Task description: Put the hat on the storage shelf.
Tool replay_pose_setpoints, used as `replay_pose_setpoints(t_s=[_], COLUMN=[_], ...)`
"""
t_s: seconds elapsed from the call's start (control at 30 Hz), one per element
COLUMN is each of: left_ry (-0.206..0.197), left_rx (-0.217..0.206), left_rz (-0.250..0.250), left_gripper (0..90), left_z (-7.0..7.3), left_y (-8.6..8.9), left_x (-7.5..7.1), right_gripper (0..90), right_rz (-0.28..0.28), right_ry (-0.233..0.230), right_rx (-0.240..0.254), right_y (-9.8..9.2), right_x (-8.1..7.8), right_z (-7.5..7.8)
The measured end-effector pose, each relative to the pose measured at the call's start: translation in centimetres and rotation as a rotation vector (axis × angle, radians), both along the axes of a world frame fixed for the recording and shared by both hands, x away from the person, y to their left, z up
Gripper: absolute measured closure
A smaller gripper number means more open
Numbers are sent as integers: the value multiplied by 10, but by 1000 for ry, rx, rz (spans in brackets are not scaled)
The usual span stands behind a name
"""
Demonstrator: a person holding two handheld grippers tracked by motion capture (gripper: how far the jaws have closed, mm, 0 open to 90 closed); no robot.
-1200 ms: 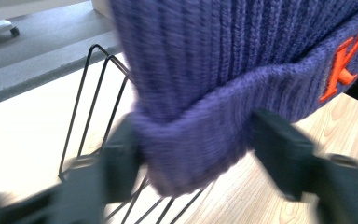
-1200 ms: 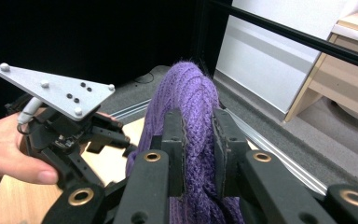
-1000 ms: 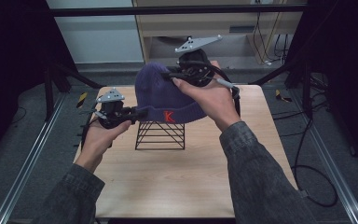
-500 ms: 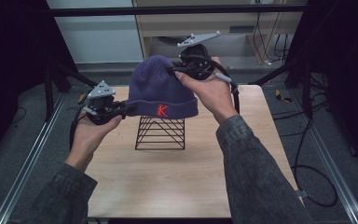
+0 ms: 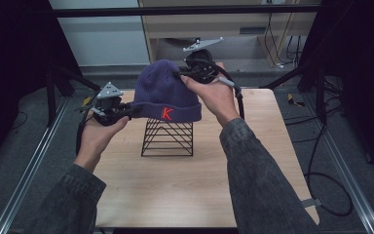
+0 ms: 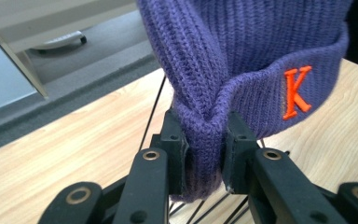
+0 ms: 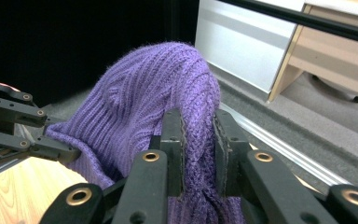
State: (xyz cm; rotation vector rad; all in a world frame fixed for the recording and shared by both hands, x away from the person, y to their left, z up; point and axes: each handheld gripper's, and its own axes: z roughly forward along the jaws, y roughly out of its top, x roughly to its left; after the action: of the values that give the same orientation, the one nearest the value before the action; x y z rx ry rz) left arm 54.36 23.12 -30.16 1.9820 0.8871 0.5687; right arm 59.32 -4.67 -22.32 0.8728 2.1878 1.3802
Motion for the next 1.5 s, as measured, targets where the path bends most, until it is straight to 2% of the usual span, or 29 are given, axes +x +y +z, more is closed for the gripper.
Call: replay_pose_setpoints(t_s=[0.47, 1.0, 1.5], left_ry=[38, 59, 71], left_rx=[6, 24, 15], left_rz=[11, 0, 3], left_gripper=[732, 729, 723], left_z=[-19, -31, -39], left_y=[9, 12, 14], left_x=[0, -2, -3], right_gripper=[759, 754, 755], right_rz=[16, 33, 55], right_ry=[46, 64, 72], right_rx=[-32, -72, -85], right_y=[7, 9, 11], right_x=[0, -2, -6], right_z=[-24, -35, -38])
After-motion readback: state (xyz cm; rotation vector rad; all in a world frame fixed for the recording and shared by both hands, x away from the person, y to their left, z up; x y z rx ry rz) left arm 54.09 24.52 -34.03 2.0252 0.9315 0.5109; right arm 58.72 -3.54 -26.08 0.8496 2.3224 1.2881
